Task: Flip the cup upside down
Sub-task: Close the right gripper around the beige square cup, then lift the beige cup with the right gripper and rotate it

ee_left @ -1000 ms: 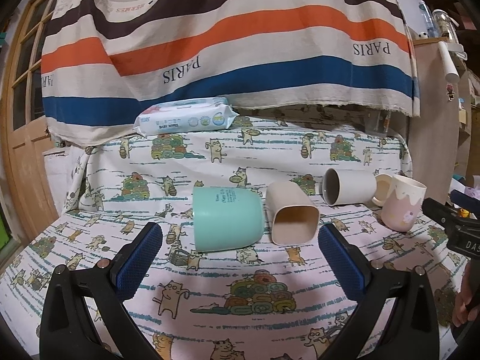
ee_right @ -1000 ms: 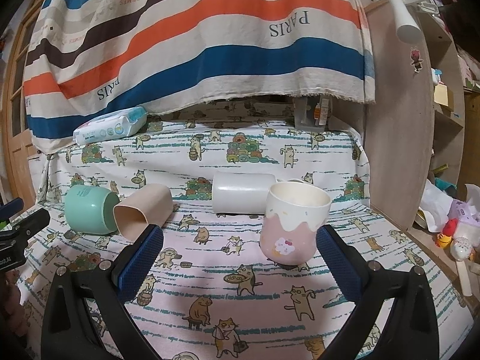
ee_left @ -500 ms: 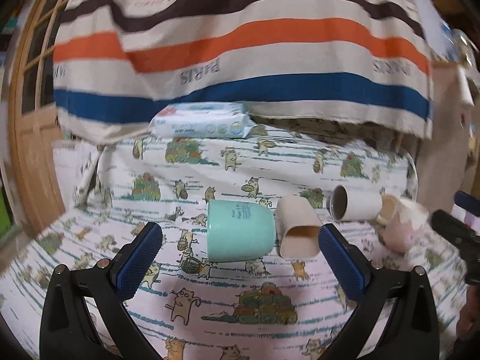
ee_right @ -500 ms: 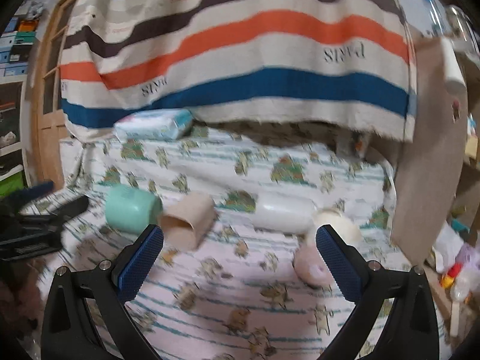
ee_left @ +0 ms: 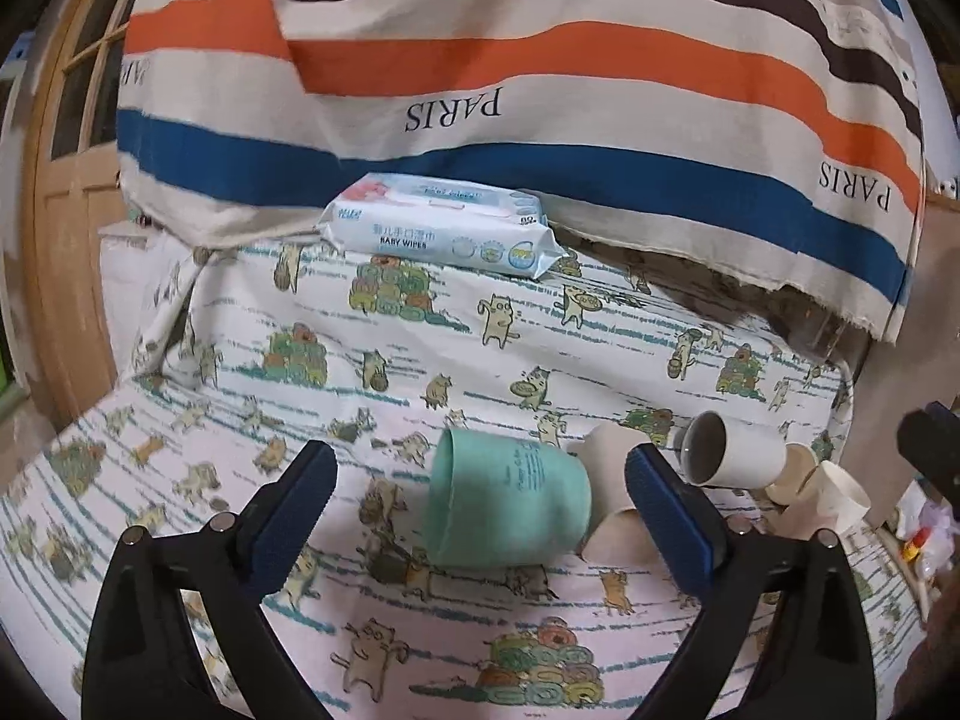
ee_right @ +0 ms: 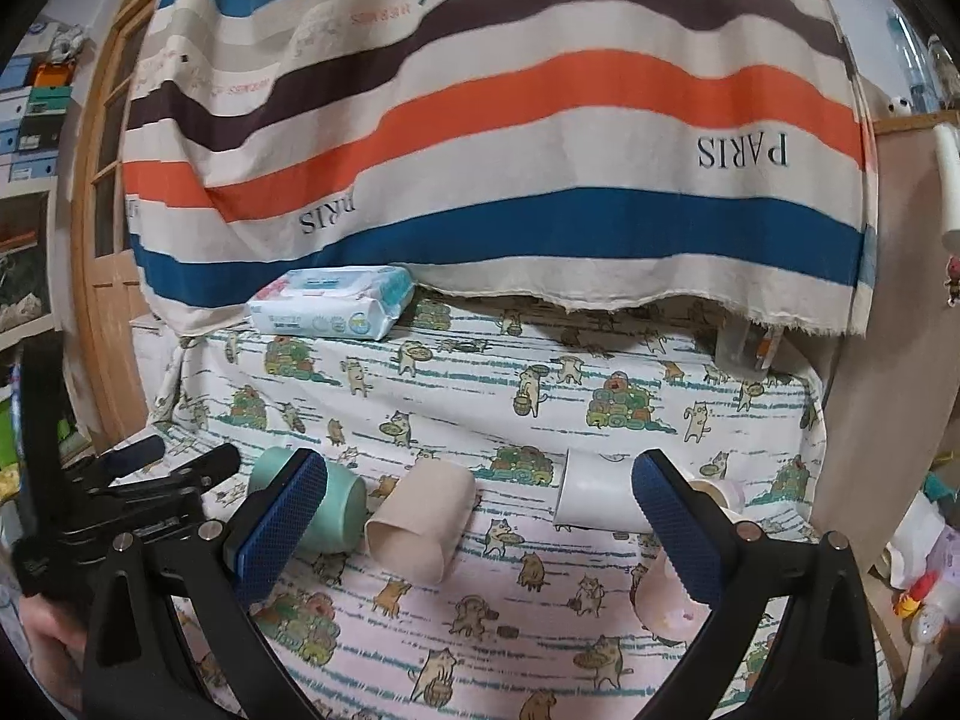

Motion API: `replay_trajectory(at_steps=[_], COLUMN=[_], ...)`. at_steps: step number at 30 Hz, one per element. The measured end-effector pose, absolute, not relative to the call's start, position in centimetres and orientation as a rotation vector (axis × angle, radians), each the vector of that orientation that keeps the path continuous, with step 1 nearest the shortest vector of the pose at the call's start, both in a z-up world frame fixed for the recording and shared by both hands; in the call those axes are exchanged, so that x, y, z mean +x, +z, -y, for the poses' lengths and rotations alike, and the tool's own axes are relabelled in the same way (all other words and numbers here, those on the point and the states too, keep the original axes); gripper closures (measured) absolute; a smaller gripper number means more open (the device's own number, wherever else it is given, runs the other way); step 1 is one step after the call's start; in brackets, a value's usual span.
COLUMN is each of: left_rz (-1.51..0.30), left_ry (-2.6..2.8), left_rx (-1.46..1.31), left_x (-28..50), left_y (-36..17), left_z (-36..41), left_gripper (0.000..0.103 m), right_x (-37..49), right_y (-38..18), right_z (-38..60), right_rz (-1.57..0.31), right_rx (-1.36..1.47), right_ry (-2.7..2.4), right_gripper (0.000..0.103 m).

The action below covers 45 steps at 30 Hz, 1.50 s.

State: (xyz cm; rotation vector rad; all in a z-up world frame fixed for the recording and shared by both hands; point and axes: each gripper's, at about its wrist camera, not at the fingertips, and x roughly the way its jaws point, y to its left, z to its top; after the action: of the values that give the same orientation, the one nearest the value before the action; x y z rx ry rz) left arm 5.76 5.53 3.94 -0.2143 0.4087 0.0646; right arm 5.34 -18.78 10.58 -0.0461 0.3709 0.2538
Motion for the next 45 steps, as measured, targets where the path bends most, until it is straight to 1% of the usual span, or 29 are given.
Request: replay_trajectory(at_steps=[8, 13, 15, 17, 18, 25, 28, 35, 41, 42, 45], left_rz=[-0.414, -0.409, -0.418, -0.418, -0.418, -0.439, -0.451, -0.477, -0.465, -0.463, -0.460], left_ry=[0.112, 0.087, 0.081, 0.076, 0.076, 0.114, 0.148, 0.182, 0.212, 0.207, 0.200], left_rx=[-0.250, -0.304, -0.321, -0.359, -0.377, -0.366, -0.361, -0.385, -0.346, -0.348, -0.348], left_x=[8.8, 9.7, 10.0, 10.0, 10.0, 10.3, 10.6, 10.9, 10.6, 10.6, 10.5], left_y=[5.3, 4.6, 4.1, 3.7, 3.5, 2.6, 2.2, 1.6, 1.8, 1.9, 1.9], left_z=[-6.4, -7.2, -7.5, -8.0, -8.2, -8.4, -8.7, -9.5, -9.0, -9.0, -9.1], left_gripper=[0.007, 0.007, 0.007, 0.007, 0.007, 0.007, 0.007, 0.007, 0.007, 0.007, 0.007], right_x=[10.8, 14.1, 15.2, 16.3, 16.8, 19.9, 20.9, 22.3, 23.8, 24.1, 24.7], right_y=[10.0, 8.1, 7.1, 5.9, 5.4, 2.9, 1.4, -1.0, -2.7, -3.0, -3.4], right_z=[18.5, 17.4, 16.8, 16.0, 15.6, 12.2, 11.6, 11.0, 9.6, 9.7, 10.0], right_rz=[-0.494, -0.601, -0.645, -0.686, -0.706, -0.825, -0.888, -0.960, -0.997, -1.007, -1.036], right_rx=[0.089, 0.109, 0.107, 0.097, 0.092, 0.012, 0.006, 0.012, -0.038, -0.023, 0.022], right_ry=[0.339, 0.355, 0.354, 0.346, 0.345, 0.287, 0.264, 0.222, 0.175, 0.176, 0.205], right_gripper=[0.000, 0.000, 0.001, 0.006, 0.007, 0.008, 0.013, 0.013, 0.013, 0.014, 0.025])
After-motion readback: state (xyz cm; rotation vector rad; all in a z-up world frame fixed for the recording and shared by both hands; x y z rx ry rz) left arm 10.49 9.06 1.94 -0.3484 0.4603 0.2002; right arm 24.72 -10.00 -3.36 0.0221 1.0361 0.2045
